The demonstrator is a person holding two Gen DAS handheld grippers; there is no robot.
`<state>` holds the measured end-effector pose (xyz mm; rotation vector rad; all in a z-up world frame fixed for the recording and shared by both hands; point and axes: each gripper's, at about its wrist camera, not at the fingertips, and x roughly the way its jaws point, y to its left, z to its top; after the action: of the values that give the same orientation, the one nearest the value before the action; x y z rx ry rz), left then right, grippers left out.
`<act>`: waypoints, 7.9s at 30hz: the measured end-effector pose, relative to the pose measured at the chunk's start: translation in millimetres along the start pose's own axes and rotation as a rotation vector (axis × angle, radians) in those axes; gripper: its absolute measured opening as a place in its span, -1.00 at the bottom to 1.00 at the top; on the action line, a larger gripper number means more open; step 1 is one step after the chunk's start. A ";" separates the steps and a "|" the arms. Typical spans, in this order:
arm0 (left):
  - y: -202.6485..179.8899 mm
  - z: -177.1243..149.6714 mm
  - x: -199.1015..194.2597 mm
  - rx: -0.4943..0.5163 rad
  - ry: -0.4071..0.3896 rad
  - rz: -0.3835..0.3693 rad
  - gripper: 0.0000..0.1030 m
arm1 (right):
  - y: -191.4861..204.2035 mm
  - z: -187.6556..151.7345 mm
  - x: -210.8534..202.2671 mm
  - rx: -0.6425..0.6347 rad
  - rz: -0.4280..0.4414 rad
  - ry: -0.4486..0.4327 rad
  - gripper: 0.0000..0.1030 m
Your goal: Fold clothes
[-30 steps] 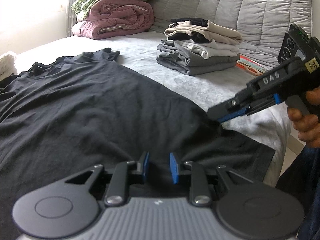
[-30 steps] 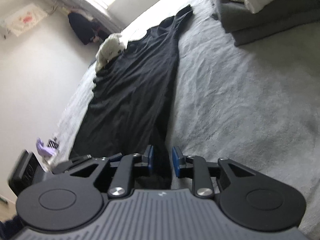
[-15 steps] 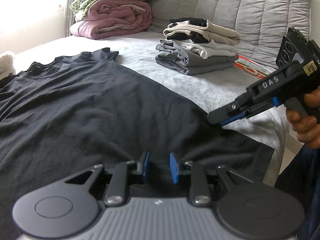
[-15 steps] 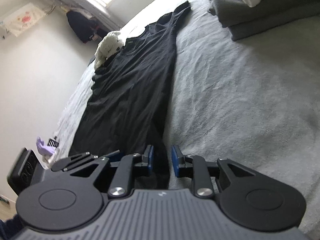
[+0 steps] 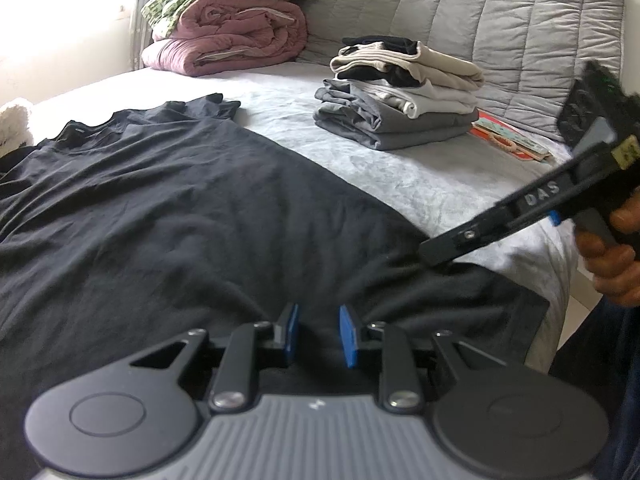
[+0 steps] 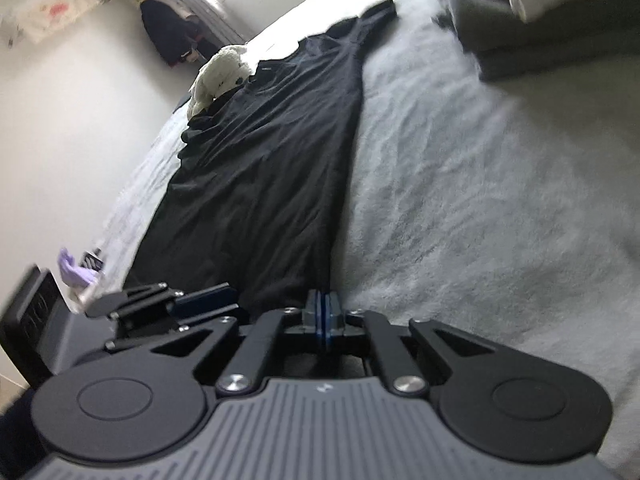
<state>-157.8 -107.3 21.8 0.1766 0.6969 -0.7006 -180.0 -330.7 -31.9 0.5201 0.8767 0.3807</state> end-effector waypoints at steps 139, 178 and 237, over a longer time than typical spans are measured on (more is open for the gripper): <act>385.6 35.4 -11.1 -0.479 -0.055 0.284 -0.38 | 104.7 196.7 242.7 -0.681 -0.135 0.094 0.08; 506.3 122.6 39.5 -0.559 -0.225 0.358 0.10 | -12.9 359.3 243.2 -0.294 -0.484 -0.176 0.15; 414.7 188.2 156.7 0.027 -0.085 0.487 -0.95 | 27.6 349.3 300.7 -0.671 -0.620 -0.214 -0.97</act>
<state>295.7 54.3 33.2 0.3261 0.5340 -0.2490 274.2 -248.1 -18.7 -0.3299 0.6107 0.0313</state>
